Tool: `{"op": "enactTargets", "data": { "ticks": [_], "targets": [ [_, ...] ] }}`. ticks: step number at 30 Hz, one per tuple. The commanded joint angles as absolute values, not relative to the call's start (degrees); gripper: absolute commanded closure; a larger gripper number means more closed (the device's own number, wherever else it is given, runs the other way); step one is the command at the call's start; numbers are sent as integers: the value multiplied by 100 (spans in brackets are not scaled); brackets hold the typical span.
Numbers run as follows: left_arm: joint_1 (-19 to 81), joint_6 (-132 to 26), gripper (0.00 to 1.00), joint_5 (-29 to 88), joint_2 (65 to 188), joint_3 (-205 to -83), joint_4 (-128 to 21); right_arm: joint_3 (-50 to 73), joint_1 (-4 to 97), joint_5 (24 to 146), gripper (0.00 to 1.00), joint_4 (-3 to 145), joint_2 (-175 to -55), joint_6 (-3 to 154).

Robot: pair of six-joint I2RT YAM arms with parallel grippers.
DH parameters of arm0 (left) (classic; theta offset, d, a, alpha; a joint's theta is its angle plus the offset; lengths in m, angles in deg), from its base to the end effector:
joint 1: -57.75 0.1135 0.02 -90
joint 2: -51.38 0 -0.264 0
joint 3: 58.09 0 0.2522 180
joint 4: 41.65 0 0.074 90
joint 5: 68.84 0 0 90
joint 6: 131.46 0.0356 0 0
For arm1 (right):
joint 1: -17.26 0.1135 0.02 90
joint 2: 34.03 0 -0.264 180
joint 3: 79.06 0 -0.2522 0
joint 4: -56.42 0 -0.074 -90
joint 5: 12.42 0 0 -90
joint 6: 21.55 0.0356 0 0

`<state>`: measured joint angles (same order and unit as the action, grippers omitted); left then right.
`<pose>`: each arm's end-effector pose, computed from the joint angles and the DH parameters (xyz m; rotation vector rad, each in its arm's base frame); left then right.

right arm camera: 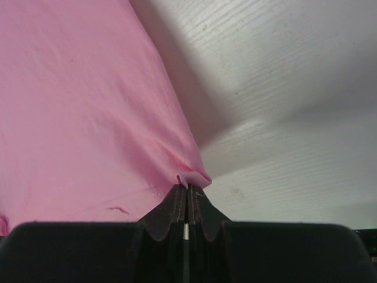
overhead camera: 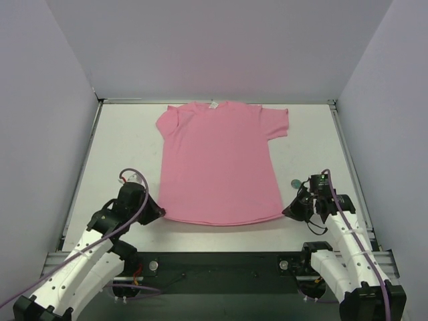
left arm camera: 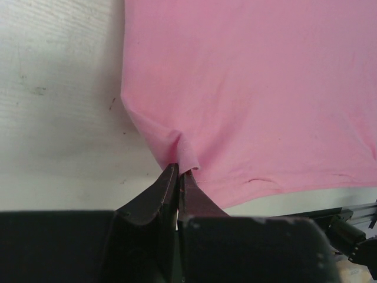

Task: Pin the brooch onto the clothing

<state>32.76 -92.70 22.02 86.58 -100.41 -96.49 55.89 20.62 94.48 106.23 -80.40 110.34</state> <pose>0.1160 -0.0547 0.2159 -0.5610 2.4378 -0.6118 0.1569 0.0196 0.2146 0.7121 2.4408 0.6928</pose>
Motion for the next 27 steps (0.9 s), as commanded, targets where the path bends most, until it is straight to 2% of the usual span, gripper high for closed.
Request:
{"op": "enactTargets", "data": {
  "ticks": [1, 10, 13, 15, 16, 17, 18, 19, 22, 25, 27],
  "targets": [
    [2989, -9612, 100, 1923, 8724, -10314, -10225, 5729, 2192, 9419, 100, 11324, -7965, 11064],
    [2550, -9788, 98, 1800, 8891, -10323, -10717, 5870, 2543, 9296, 100, 11878, -7877, 11108],
    [2541, -9788, 89, 1878, 8874, -10288, -10849, 5949, 2605, 9270, 100, 12010, -7824, 11108],
    [2541, -9762, 76, 1888, 8847, -10279, -11024, 5941, 2622, 9278, 97, 12107, -7850, 11020],
    [2541, -9753, 70, 1922, 8830, -10279, -11112, 5940, 2631, 9304, 92, 12124, -7859, 10968],
    [2541, -9744, 65, 1949, 8803, -10288, -11165, 5940, 2640, 9322, 76, 12177, -7877, 10880],
    [2541, -9727, 56, 1984, 8716, -10305, -11227, 5940, 2640, 9375, 69, 12186, -7894, 10836],
    [2541, -9753, 49, 1984, 8689, -10332, -11297, 5940, 2649, 9384, 55, 12195, -7912, 10809],
    [2541, -9665, 35, 1923, 8645, -10481, -11420, 5932, 2666, 9349, 35, 12230, -7921, 10818],
    [2541, -9621, 23, 1800, 8785, -10666, -11351, 5765, 2675, 9322, 27, 12169, -7877, 10879],
    [2541, -9612, 21, 1773, 8908, -10736, -11045, 5660, 2684, 9296, 25, 12107, -7825, 10906]
  ]
}}
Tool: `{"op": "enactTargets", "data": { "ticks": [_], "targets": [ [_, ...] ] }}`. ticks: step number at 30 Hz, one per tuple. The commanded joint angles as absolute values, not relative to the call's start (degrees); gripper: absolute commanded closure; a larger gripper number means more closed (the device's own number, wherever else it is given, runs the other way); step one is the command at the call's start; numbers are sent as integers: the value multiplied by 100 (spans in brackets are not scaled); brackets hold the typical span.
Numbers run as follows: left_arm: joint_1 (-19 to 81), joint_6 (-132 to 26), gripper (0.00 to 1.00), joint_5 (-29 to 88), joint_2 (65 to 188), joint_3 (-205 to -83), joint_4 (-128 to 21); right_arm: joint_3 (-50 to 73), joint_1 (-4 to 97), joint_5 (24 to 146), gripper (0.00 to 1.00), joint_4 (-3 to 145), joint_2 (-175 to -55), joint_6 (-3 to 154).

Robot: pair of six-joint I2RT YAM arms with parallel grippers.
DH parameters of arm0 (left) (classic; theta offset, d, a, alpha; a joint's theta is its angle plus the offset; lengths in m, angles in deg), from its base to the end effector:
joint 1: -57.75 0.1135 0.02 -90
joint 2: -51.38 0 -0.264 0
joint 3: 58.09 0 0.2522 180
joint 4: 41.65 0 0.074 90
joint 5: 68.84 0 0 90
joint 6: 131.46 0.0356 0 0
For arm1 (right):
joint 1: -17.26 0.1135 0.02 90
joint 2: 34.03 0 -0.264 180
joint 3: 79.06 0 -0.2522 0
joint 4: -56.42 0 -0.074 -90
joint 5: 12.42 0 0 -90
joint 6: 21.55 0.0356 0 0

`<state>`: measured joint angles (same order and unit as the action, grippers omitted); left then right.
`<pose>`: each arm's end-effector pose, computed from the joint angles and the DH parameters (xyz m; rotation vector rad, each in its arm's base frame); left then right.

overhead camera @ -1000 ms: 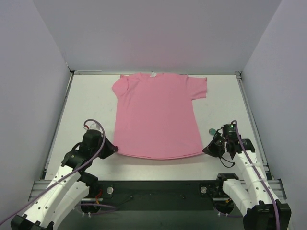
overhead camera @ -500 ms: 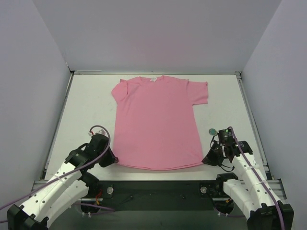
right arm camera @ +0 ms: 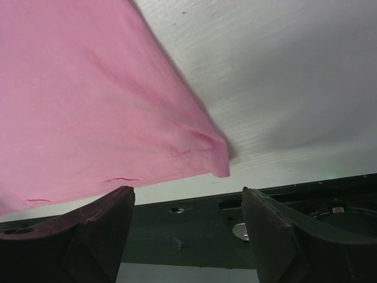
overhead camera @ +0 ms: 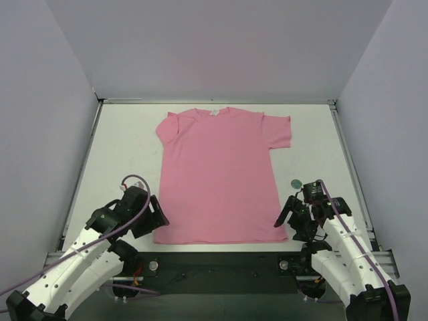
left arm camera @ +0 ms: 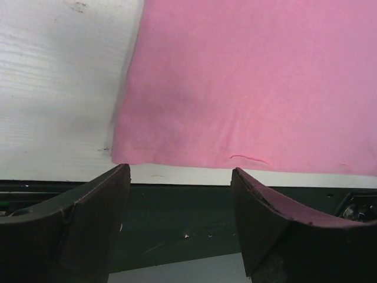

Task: Pin the brooch onto the clothing

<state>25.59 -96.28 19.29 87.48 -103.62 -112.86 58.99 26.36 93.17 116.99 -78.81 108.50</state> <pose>0.0915 -0.0561 0.2138 -0.5470 2.6733 -0.4397 0.1298 0.0305 0.1902 0.6518 2.6900 0.6164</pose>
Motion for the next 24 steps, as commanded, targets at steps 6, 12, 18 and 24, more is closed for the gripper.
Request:
{"op": "enactTargets", "data": {
  "ticks": [6, 12, 18, 24],
  "targets": [
    [2549, -9367, 18, 1607, 9646, -10947, -9842, 5299, 2710, 9191, 24, 11572, -7912, 10897],
    [2646, -8682, 18, 1203, 10534, -11527, -8804, 5035, 2868, 9094, 25, 10913, -8421, 10783],
    [3137, -8023, 18, 1429, 11386, -12142, -7924, 5071, 3693, 8849, 33, 9963, -9018, 10827],
    [4245, -7539, 18, 2116, 12344, -13010, -7545, 4342, 5214, 7776, 41, 9769, -10354, 10537]
  ]
}}
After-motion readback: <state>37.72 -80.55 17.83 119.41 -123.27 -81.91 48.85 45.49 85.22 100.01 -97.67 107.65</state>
